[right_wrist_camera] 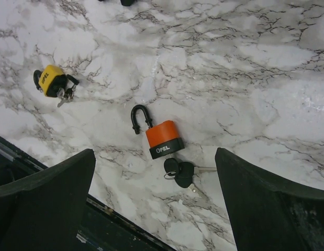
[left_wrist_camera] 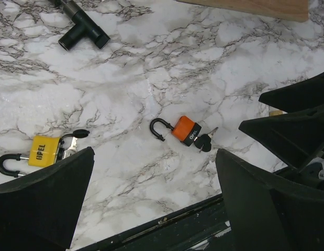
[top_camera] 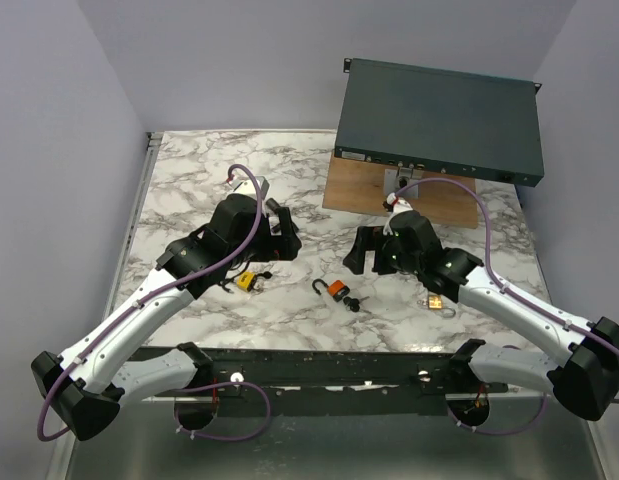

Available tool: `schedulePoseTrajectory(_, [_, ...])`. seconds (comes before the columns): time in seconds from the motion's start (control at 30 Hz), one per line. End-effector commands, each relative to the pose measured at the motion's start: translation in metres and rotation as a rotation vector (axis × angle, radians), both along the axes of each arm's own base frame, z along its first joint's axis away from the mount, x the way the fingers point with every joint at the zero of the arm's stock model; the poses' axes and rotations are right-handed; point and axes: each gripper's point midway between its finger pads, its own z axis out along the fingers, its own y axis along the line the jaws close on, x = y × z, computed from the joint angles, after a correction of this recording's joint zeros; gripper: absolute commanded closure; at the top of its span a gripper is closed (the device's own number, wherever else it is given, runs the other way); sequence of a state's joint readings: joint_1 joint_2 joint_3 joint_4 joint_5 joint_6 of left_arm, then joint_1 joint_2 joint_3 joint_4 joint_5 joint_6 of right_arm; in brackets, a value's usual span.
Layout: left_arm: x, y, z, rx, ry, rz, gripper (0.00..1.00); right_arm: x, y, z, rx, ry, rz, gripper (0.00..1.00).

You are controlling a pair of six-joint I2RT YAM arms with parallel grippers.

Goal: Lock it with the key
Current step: Pick up the lock from the center of the board.

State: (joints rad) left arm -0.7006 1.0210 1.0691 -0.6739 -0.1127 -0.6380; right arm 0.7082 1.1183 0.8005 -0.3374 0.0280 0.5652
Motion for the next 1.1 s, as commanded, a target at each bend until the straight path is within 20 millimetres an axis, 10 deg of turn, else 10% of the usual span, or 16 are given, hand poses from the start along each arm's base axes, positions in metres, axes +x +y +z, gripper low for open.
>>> schedulePoseTrajectory(0.0, [0.006,0.004,0.010,-0.011,-0.026,0.036,0.01,0.010,-0.003,0.012,-0.031,-0.061,-0.020,0.00])
schedulePoseTrajectory(0.53, [-0.001,0.009,0.008,0.007,-0.027,0.016,0.02,0.002,0.006,-0.006,-0.085,-0.029,0.009,0.00])
schedulePoseTrajectory(1.07, [-0.008,0.021,-0.012,0.060,0.045,0.038,0.01,-0.021,0.045,-0.069,-0.298,-0.063,0.164,0.20])
